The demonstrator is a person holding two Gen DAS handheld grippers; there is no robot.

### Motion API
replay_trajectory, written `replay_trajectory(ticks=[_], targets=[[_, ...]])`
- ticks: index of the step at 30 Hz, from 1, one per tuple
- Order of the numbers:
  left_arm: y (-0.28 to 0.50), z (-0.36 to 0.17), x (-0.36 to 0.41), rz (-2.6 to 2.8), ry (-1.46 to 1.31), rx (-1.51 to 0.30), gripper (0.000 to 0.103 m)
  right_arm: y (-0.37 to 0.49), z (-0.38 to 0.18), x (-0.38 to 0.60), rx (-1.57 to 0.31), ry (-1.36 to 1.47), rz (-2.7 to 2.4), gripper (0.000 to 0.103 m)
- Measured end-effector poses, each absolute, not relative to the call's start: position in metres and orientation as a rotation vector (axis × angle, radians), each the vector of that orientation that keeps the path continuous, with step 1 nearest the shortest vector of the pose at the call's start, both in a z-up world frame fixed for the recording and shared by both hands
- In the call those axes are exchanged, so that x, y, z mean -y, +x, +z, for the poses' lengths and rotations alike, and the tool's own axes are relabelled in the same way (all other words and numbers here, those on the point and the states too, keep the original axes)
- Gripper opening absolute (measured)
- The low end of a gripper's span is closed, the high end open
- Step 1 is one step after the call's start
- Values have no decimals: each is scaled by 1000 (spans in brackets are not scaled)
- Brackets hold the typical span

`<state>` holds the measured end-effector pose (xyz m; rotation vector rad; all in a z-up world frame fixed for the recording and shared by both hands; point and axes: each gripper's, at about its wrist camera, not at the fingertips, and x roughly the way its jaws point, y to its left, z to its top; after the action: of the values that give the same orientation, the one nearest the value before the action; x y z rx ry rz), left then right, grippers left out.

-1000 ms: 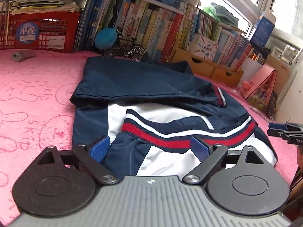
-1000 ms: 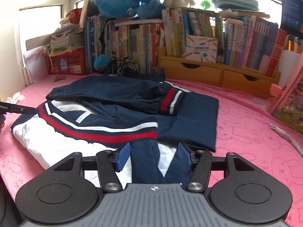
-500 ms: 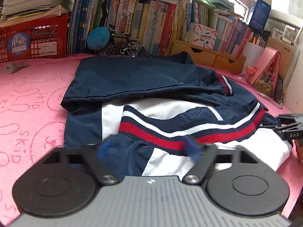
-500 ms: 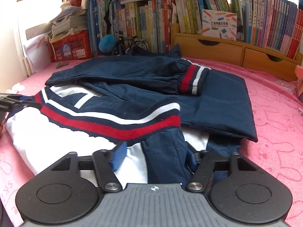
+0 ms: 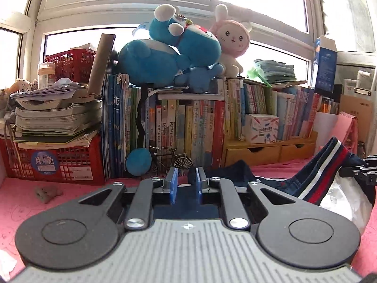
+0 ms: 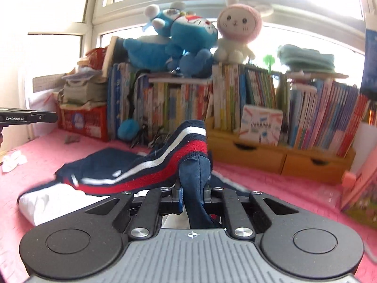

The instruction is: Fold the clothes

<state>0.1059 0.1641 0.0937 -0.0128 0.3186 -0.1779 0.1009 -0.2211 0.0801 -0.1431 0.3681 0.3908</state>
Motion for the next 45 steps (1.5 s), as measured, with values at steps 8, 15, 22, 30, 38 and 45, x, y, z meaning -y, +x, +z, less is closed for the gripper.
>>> replay_trajectory(ticks=[8,15,22,30,38,45], targets=[[130,-5,-204,-331,-263,-692,79,123,12,233,-625,-128,413,16],[129,-36,-194,-355,-242,-737,102,117,-30,258,-765,40,469,44],[104,-29,-169,-279,-107,-716,34,128,-33,248,-756,63,504,54],[61,26,-161,-270,-82,-518,17,78,10,235,-573,-75,451,13],[122,105,-136,-201,106,-264,19,104,99,217,-224,-255,344,14],[233,52,-128,-89,137,-350,19,233,65,184,-306,-338,225,15]])
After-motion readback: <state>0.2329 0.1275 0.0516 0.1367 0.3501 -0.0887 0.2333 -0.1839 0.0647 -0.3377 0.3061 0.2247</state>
